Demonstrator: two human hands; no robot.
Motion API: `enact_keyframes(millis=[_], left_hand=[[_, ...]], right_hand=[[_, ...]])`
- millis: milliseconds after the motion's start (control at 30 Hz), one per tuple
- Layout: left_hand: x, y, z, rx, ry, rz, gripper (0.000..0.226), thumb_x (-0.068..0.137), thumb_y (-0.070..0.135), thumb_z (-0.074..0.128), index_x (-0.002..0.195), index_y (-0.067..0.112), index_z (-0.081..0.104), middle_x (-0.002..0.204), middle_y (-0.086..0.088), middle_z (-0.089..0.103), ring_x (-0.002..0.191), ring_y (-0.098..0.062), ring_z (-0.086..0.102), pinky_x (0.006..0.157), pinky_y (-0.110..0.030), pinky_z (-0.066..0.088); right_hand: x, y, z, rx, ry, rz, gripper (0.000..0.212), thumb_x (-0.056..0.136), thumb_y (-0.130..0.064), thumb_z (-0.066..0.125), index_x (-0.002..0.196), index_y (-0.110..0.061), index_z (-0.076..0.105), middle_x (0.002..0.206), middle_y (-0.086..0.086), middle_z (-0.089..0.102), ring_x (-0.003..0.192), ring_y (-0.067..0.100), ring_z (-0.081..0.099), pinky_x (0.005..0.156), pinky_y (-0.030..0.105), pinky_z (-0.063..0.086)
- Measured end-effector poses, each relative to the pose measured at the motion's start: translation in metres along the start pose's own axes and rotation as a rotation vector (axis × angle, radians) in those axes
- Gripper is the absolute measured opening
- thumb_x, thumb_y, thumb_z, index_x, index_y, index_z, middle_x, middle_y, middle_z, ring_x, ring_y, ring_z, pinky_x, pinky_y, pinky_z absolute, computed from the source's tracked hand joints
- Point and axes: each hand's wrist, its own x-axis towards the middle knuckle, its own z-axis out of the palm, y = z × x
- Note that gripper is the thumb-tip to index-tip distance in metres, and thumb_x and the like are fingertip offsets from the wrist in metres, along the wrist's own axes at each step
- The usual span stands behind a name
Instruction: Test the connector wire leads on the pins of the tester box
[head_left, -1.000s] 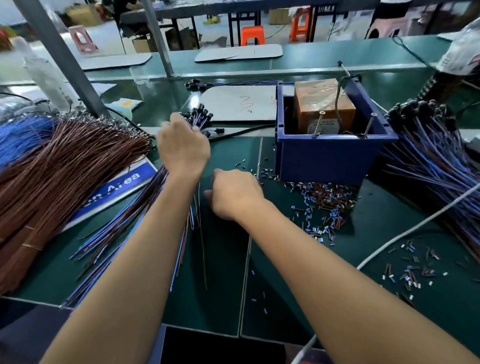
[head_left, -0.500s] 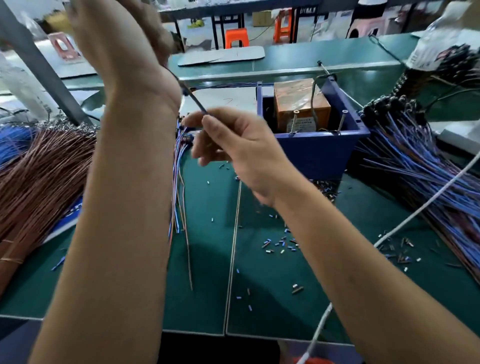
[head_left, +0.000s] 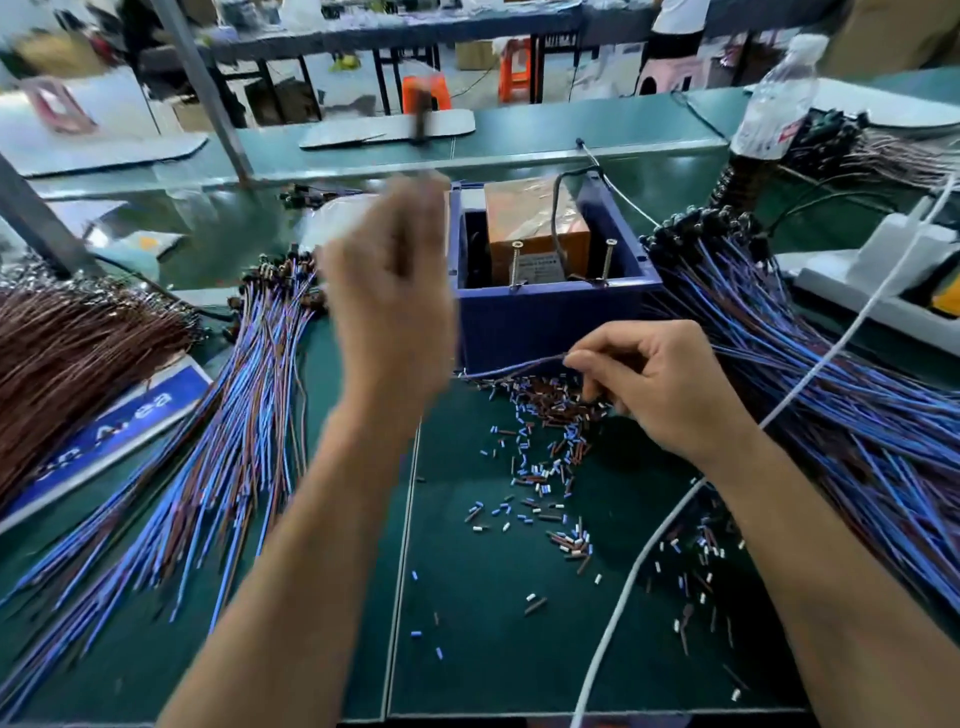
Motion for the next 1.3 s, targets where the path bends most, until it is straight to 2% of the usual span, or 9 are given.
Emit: enact_keyframes(millis=[100,200,300,533,700,1000,1100,1233,1300], left_hand=[[-0.052,0.019,0.034,0.05,-0.364,0.228,0.035,0.108,0.026,0.047,0.075,0.018,0.048,0.067,0.013,0.04,0.058,-0.014,0.04,0.054,-0.033,0.036],[-0.066,-0.005,0.045,0.115,-0.52,0.204,0.028,0.109,0.028,0.047,0.094,0.01,0.063,0.086,0.001,0.063,0.077,-0.027,0.061,0.065,-0.045,0.049],[-0.073,-0.01,0.047,0.129,-0.611,0.137,0.03,0.109,0.033,0.046,0.093,0.011,0.061,0.073,0.001,0.065,0.067,-0.028,0.062,0.06,-0.046,0.048],[-0.078,-0.027,0.046,-0.021,-0.565,-0.016,0.024,0.101,0.03,0.062,0.084,0.015,0.068,0.063,0.004,0.064,0.058,-0.018,0.061,0.057,-0.04,0.048],[-0.08,-0.031,0.044,-0.021,-0.549,-0.079,0.013,0.094,0.021,0.072,0.082,0.018,0.069,0.063,0.006,0.063,0.056,-0.016,0.058,0.055,-0.038,0.046],[-0.076,-0.026,0.045,-0.19,-0.657,-0.317,0.024,0.095,0.028,0.061,0.076,0.014,0.067,0.058,-0.003,0.055,0.053,-0.015,0.044,0.053,-0.035,0.037],[-0.074,-0.028,0.043,-0.264,-0.69,-0.418,0.027,0.094,0.028,0.061,0.072,0.013,0.068,0.054,0.003,0.047,0.052,-0.011,0.04,0.053,-0.031,0.03],[-0.07,-0.032,0.039,-0.371,-0.618,-0.502,0.029,0.094,0.028,0.06,0.072,0.012,0.067,0.059,-0.017,0.048,0.058,-0.018,0.042,0.058,-0.032,0.032],[-0.069,-0.032,0.038,-0.444,-0.545,-0.542,0.029,0.096,0.025,0.06,0.075,0.007,0.068,0.057,-0.011,0.047,0.057,-0.016,0.042,0.057,-0.03,0.034]], right_hand=[[-0.003,-0.001,0.002,0.078,-0.005,0.012,0.016,0.098,-0.014,0.072,0.084,-0.02,0.078,0.063,-0.001,0.07,0.047,0.015,0.053,0.048,0.024,0.046],[-0.005,-0.001,0.002,0.132,-0.009,0.029,0.027,0.099,-0.01,0.066,0.078,-0.024,0.074,0.062,0.002,0.068,0.047,0.011,0.051,0.048,0.021,0.042],[-0.003,0.001,0.003,0.149,0.033,0.059,0.027,0.101,-0.012,0.066,0.077,-0.024,0.072,0.06,0.003,0.067,0.046,0.011,0.05,0.046,0.02,0.041],[-0.003,0.01,0.003,0.217,0.122,0.144,0.015,0.092,-0.028,0.079,0.079,-0.02,0.079,0.06,0.007,0.068,0.047,0.012,0.053,0.048,0.02,0.042],[-0.001,0.012,0.0,0.267,0.104,0.174,0.019,0.097,-0.02,0.072,0.081,-0.025,0.079,0.063,0.007,0.07,0.048,0.011,0.055,0.051,0.018,0.046],[-0.001,0.009,0.0,0.273,0.088,0.156,0.019,0.095,-0.036,0.071,0.08,-0.026,0.076,0.061,0.005,0.068,0.049,0.009,0.054,0.051,0.016,0.045],[-0.001,0.009,0.0,0.284,0.108,0.156,0.024,0.091,-0.042,0.07,0.078,-0.024,0.076,0.06,0.005,0.067,0.048,0.009,0.054,0.05,0.017,0.044],[0.002,0.016,-0.01,0.356,0.26,0.174,0.025,0.092,-0.04,0.071,0.081,-0.018,0.078,0.06,0.007,0.065,0.049,0.013,0.053,0.049,0.019,0.045],[0.001,0.018,-0.01,0.302,0.235,0.181,0.018,0.094,-0.032,0.074,0.081,-0.019,0.079,0.059,0.008,0.066,0.048,0.012,0.053,0.049,0.018,0.044]])
